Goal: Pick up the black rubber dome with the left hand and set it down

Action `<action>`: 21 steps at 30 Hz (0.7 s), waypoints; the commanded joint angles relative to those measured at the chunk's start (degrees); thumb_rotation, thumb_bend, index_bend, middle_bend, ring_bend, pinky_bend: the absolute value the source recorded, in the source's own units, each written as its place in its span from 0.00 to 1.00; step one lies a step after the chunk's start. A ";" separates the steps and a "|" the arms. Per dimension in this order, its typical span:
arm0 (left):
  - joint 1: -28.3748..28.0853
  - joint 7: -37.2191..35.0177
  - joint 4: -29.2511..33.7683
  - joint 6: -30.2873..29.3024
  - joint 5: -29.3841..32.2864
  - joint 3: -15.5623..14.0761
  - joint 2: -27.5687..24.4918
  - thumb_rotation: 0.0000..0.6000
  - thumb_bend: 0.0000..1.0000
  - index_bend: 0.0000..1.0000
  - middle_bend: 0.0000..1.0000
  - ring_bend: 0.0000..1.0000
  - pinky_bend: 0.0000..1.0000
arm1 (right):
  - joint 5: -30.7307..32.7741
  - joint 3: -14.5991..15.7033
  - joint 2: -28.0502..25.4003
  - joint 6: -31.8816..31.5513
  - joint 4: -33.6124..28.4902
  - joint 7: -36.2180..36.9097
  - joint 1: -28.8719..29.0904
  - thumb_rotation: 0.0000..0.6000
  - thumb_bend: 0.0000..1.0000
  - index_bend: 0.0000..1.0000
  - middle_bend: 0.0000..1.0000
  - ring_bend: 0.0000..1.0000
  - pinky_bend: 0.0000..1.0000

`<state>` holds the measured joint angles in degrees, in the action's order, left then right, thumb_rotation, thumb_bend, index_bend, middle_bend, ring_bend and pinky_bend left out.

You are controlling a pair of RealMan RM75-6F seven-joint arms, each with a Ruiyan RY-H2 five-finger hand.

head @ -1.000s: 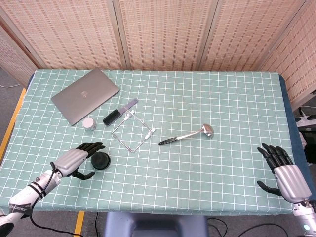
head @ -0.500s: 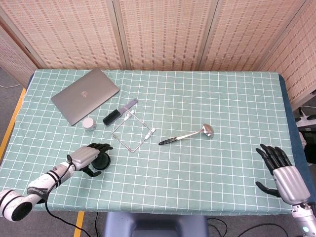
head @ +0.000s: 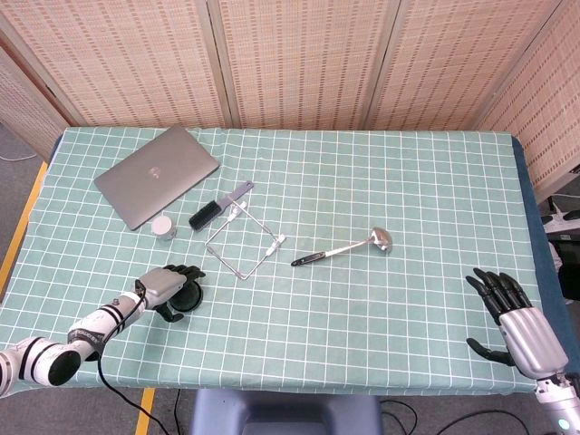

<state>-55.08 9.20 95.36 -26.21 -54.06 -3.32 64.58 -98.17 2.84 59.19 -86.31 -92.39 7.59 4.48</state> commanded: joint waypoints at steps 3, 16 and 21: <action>-2.94 3.87 -0.91 -2.57 5.43 -2.34 2.41 1.00 0.30 0.00 0.00 0.00 0.19 | -0.35 0.01 -0.11 -1.33 -0.26 0.35 -0.54 1.00 0.11 0.00 0.00 0.00 0.00; -7.36 7.97 -1.03 -3.70 11.62 -5.66 4.15 1.00 0.30 0.00 0.00 0.00 0.25 | -0.15 -0.17 0.27 -1.73 0.26 0.05 -0.71 1.00 0.11 0.00 0.00 0.00 0.00; -8.26 9.46 -1.53 -4.33 12.94 -7.21 4.85 1.00 0.30 0.02 0.04 0.00 0.23 | 0.16 -0.48 0.42 -2.20 0.42 -0.17 -0.87 1.00 0.11 0.00 0.00 0.00 0.00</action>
<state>-63.09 18.36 93.96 -30.43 -41.45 -10.21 69.24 -98.10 2.46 59.53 -88.40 -92.05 7.56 3.66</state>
